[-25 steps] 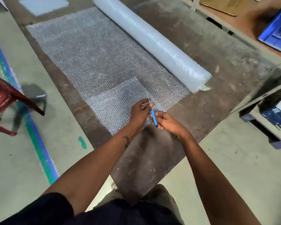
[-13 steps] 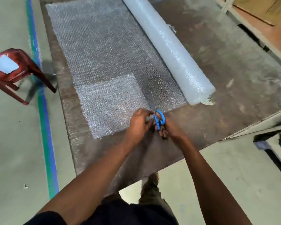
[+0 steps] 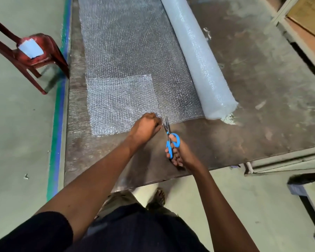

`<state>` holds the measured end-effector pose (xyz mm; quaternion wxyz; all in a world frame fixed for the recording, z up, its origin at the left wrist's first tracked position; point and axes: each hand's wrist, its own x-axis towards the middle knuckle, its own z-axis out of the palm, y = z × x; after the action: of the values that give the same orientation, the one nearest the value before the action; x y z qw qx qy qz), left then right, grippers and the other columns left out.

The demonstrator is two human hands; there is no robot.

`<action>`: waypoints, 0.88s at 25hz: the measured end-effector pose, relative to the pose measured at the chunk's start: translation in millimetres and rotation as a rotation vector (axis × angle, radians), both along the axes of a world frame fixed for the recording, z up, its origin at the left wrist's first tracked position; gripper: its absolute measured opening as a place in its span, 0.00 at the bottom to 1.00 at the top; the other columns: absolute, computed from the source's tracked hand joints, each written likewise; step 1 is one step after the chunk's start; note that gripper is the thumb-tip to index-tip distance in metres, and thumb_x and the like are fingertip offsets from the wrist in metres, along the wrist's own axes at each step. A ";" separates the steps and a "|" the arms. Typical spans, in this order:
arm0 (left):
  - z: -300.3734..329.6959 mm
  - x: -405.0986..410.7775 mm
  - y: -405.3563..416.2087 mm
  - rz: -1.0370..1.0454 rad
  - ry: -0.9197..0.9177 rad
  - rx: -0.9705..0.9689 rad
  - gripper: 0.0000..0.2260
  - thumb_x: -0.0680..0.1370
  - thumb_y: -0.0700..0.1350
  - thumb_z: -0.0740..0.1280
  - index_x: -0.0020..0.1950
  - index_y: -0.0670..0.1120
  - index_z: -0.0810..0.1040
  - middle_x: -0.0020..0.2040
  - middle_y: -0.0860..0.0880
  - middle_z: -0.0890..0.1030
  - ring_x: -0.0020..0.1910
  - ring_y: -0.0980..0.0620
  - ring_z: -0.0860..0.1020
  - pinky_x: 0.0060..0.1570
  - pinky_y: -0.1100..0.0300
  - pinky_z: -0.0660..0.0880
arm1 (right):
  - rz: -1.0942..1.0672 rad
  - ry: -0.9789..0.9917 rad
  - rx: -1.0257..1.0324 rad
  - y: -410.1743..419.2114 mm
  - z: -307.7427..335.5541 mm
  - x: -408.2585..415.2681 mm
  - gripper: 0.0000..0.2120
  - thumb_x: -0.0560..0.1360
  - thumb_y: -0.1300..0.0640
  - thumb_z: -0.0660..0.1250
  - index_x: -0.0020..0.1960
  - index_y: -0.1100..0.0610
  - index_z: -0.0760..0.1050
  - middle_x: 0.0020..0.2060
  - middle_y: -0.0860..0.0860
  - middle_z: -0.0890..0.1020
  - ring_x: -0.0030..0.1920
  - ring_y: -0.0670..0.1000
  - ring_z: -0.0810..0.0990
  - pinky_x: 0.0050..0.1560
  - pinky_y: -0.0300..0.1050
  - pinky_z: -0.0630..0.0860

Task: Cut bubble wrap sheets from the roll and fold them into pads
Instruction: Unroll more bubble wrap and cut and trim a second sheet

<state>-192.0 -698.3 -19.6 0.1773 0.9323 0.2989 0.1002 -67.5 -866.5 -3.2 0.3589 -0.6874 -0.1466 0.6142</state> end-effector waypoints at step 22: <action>-5.3 -9.7 -11.3 0.113 -0.184 -0.090 0.01 0.79 0.43 0.71 0.49 0.47 0.82 0.44 0.50 0.79 0.44 0.52 0.75 0.45 0.57 0.75 | 0.024 -0.071 0.093 5.1 -2.4 -2.7 0.29 0.84 0.36 0.60 0.44 0.61 0.78 0.31 0.54 0.79 0.17 0.50 0.70 0.18 0.34 0.56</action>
<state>-201.7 -709.6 -24.9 0.2397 0.8919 0.3379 0.1816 -70.2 -861.4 -5.7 0.3778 -0.6893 -0.1959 0.5863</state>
